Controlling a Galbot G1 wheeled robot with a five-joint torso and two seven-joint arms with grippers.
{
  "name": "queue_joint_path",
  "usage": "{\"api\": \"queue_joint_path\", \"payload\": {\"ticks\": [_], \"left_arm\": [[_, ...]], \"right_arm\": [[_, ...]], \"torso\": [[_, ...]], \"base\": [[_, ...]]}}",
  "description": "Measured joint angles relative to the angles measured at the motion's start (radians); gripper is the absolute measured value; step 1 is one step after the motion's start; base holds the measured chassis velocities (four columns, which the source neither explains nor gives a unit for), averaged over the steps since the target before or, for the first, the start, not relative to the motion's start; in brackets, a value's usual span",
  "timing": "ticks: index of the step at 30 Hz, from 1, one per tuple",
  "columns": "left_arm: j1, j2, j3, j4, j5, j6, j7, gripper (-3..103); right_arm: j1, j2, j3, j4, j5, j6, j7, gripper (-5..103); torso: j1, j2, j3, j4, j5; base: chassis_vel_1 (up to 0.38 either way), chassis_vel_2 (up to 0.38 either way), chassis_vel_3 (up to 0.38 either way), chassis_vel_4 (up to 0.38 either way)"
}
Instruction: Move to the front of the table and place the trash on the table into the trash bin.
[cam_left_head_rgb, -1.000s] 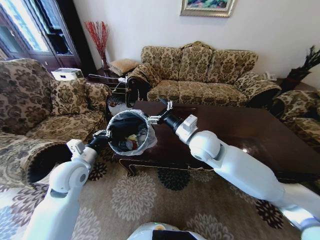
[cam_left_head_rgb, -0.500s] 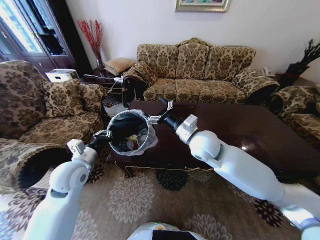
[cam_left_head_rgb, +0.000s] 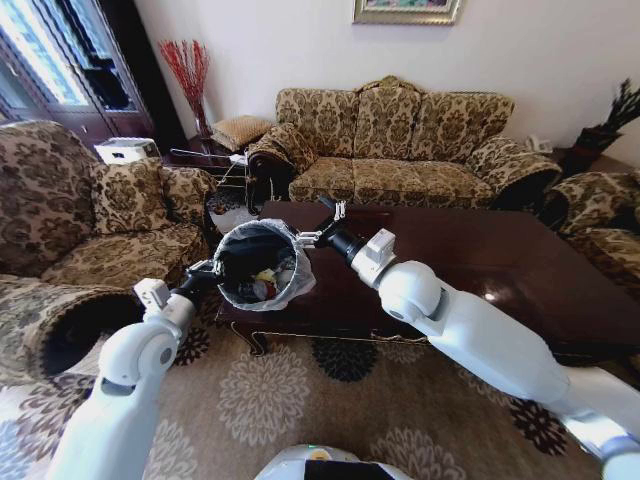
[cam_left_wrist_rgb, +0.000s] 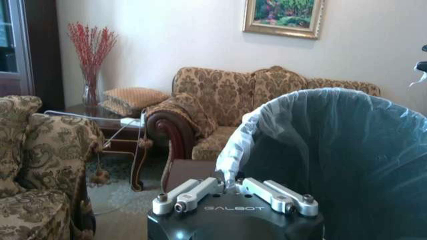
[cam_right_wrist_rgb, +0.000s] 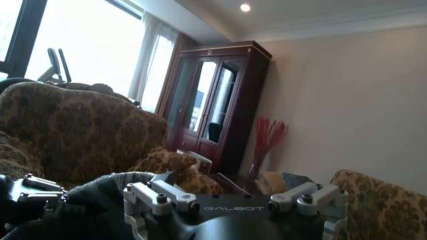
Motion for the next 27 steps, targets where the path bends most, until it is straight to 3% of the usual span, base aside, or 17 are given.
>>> {"api": "queue_joint_path", "payload": {"ticks": [27], "left_arm": [[0.000, 0.000, 0.000, 0.000, 0.000, 0.000, 0.000, 0]], "right_arm": [[0.000, 0.000, 0.000, 0.000, 0.000, 0.000, 0.000, 100]], "torso": [[0.000, 0.000, 0.000, -0.0001, 0.0001]], "base": [[0.000, 0.000, 0.000, 0.000]]}}
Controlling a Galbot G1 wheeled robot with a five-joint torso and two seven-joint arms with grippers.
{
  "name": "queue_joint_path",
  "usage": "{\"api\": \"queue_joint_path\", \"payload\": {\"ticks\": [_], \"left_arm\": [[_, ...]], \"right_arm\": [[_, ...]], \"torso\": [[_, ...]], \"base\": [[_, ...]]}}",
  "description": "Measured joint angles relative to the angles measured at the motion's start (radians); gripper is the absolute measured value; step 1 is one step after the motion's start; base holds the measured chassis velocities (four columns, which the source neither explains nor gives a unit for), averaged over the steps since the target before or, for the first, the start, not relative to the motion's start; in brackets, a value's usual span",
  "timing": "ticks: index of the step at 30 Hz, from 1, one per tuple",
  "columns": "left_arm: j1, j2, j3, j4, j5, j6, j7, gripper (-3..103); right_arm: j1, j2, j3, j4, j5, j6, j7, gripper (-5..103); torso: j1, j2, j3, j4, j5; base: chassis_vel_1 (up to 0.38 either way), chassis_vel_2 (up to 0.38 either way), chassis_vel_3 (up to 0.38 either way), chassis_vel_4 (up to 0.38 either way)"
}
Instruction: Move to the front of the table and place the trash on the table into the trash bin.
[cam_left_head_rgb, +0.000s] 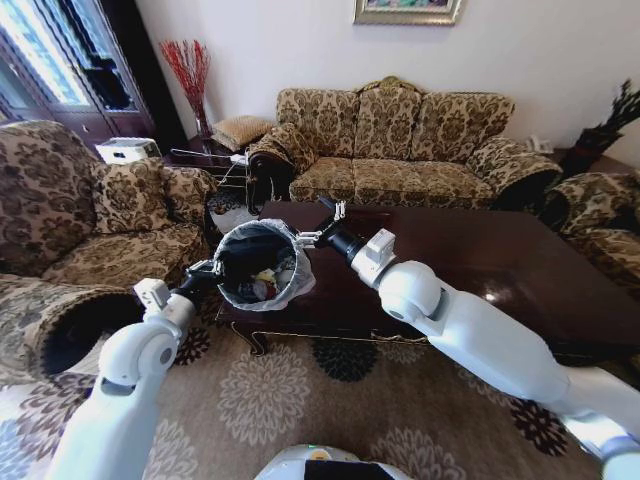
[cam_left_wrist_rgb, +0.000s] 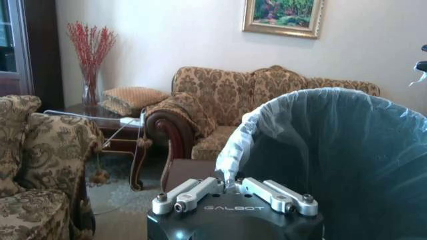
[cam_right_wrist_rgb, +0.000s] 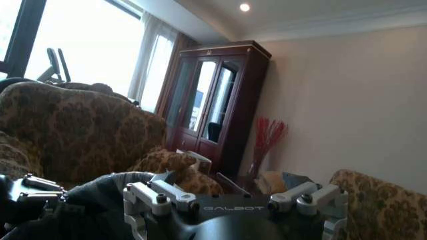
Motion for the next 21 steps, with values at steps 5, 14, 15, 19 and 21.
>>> {"api": "queue_joint_path", "payload": {"ticks": [5, 14, 15, 19, 21], "left_arm": [[0.000, 0.000, 0.000, 0.000, 0.000, 0.000, 0.000, 0], [0.000, 0.000, 0.000, 0.000, 0.000, 0.000, 0.000, 0], [0.000, 0.000, 0.000, 0.000, 0.000, 0.000, 0.000, 0], [0.000, 0.000, 0.000, 0.000, 0.000, 0.000, 0.000, 0], [0.000, 0.000, 0.000, 0.000, 0.000, 0.000, 0.000, 0]], "right_arm": [[0.000, 0.000, 0.000, 0.000, 0.000, 0.000, 0.000, 100], [0.000, 0.000, 0.000, 0.000, 0.000, 0.000, 0.000, 100], [0.000, 0.000, 0.000, 0.000, 0.000, 0.000, 0.000, 100], [0.000, 0.000, 0.000, 0.000, 0.000, 0.000, 0.000, 100], [0.000, 0.000, 0.000, 0.000, 0.000, 0.000, 0.000, 100]], "torso": [[0.000, 0.000, 0.000, 0.0000, 0.0001], [0.000, 0.000, 0.000, -0.0001, 0.0004], [0.000, 0.000, 0.000, -0.0001, 0.0004], [0.000, 0.000, 0.000, 0.0002, -0.0002], [0.000, 0.000, 0.000, 0.0004, -0.0003]], "base": [[0.013, -0.023, -0.020, 0.034], [0.120, -0.132, -0.157, 0.152], [0.198, -0.205, -0.221, 0.238], [0.248, -0.240, -0.264, 0.265], [0.315, -0.308, -0.283, 0.293]]}}
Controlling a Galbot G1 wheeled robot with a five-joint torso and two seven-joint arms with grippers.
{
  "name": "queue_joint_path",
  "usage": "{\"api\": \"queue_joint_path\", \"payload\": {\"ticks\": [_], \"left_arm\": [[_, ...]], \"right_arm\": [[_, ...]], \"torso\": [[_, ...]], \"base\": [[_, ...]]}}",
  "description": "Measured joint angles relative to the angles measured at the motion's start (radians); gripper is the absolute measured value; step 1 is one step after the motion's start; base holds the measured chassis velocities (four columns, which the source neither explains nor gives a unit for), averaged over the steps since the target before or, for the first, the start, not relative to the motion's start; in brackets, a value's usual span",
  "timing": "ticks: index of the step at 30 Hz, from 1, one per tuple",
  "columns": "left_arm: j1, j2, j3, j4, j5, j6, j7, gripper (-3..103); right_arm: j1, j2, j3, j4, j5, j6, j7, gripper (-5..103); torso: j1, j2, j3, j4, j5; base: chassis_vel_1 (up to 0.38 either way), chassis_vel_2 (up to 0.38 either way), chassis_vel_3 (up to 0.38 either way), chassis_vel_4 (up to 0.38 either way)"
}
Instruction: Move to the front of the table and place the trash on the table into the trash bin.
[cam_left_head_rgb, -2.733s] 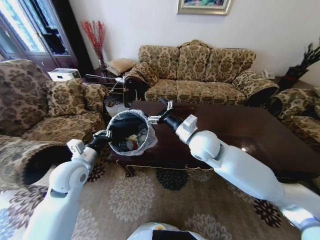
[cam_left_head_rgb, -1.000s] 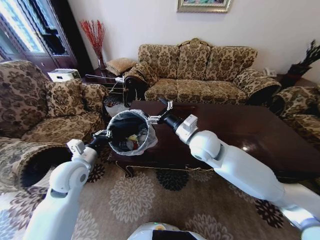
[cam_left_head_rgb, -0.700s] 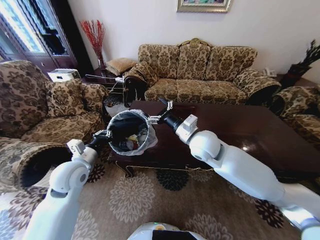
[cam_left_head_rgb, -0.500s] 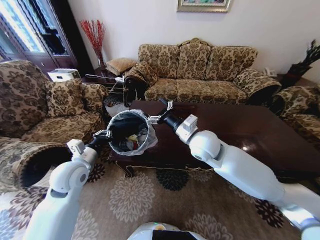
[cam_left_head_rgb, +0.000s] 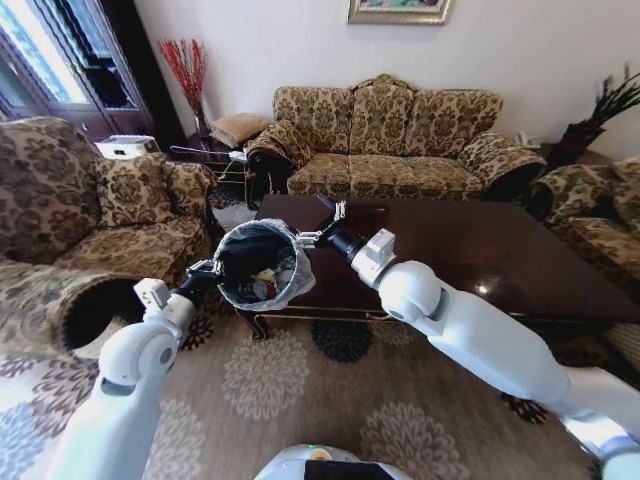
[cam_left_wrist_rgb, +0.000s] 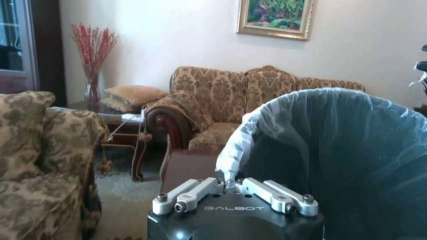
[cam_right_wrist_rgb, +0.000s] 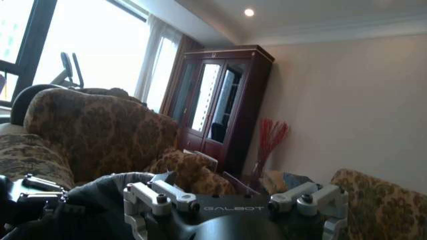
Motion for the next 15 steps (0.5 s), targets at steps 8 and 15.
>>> {"api": "queue_joint_path", "payload": {"ticks": [8, 15], "left_arm": [[0.000, 0.000, 0.000, 0.000, 0.000, 0.000, 0.000, 0], [0.000, 0.000, 0.000, 0.000, 0.000, 0.000, 0.000, 0]], "right_arm": [[0.000, 0.000, 0.000, 0.000, 0.000, 0.000, 0.000, 100], [0.000, 0.000, 0.000, 0.001, 0.000, 0.000, 0.000, 100]], "torso": [[0.000, 0.000, 0.000, -0.0005, 0.0001], [-0.001, 0.001, -0.001, -0.0002, 0.0002]], "base": [[0.342, -0.342, -0.332, 0.335], [0.255, -0.259, -0.236, 0.254]]}}
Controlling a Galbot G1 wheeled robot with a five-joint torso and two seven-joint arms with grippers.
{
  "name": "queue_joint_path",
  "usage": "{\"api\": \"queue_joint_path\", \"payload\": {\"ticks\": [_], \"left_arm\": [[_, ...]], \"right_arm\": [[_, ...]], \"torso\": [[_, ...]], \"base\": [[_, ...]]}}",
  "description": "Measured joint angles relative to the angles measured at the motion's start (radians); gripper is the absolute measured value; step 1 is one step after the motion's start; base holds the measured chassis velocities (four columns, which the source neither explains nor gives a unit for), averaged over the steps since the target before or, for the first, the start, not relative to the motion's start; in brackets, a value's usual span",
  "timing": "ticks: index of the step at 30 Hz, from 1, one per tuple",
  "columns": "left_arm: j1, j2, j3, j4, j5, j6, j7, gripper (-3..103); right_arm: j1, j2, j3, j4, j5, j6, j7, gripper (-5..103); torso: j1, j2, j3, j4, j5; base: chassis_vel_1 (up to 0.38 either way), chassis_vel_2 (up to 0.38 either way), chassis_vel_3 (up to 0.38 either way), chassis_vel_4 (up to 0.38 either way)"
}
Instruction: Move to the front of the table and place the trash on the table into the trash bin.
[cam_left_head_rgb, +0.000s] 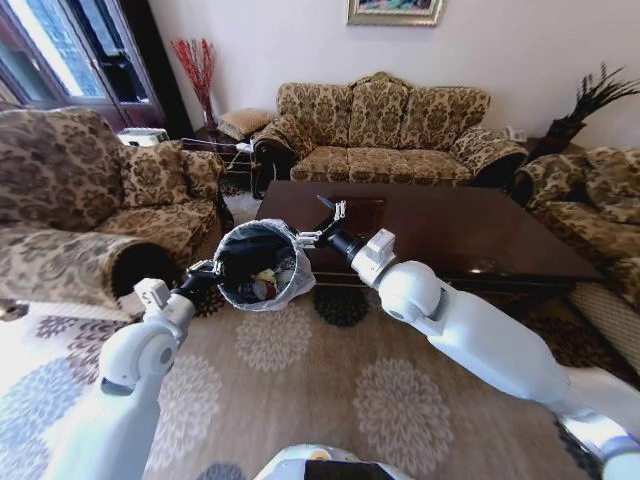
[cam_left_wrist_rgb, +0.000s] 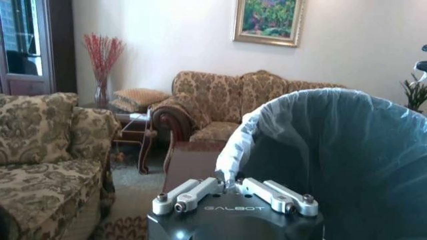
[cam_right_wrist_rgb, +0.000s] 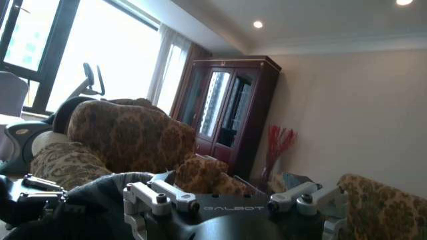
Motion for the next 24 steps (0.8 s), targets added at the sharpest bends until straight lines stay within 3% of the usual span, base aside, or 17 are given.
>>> {"api": "queue_joint_path", "payload": {"ticks": [14, 17, 21, 24], "left_arm": [[0.005, -0.001, 0.000, -0.004, 0.002, 0.000, -0.001, 0], [0.025, -0.007, -0.006, -0.029, 0.012, -0.001, -0.004, 0], [0.150, -0.047, -0.041, -0.188, 0.072, -0.023, -0.017, 0], [0.157, -0.052, -0.041, -0.196, 0.074, -0.029, -0.024, 0]], "right_arm": [[-0.008, -0.002, 0.007, 0.001, 0.000, 0.000, 0.000, 100], [-0.039, -0.011, 0.038, 0.014, 0.000, 0.001, -0.003, 100], [-0.175, -0.051, 0.172, 0.067, 0.000, 0.005, -0.023, 100], [-0.237, -0.070, 0.233, 0.092, 0.000, 0.007, -0.032, 100]], "torso": [[0.002, -0.001, 0.001, -0.0001, 0.0000], [0.001, -0.001, 0.001, -0.0004, -0.0003], [0.001, -0.001, 0.000, 0.0004, 0.0013], [0.001, -0.001, 0.000, -0.0001, 0.0004]], "base": [[-0.017, 0.002, 0.012, -0.016], [0.000, 0.000, 0.000, 0.000], [0.000, 0.000, 0.000, 0.000], [0.000, 0.000, 0.000, 0.000]]}}
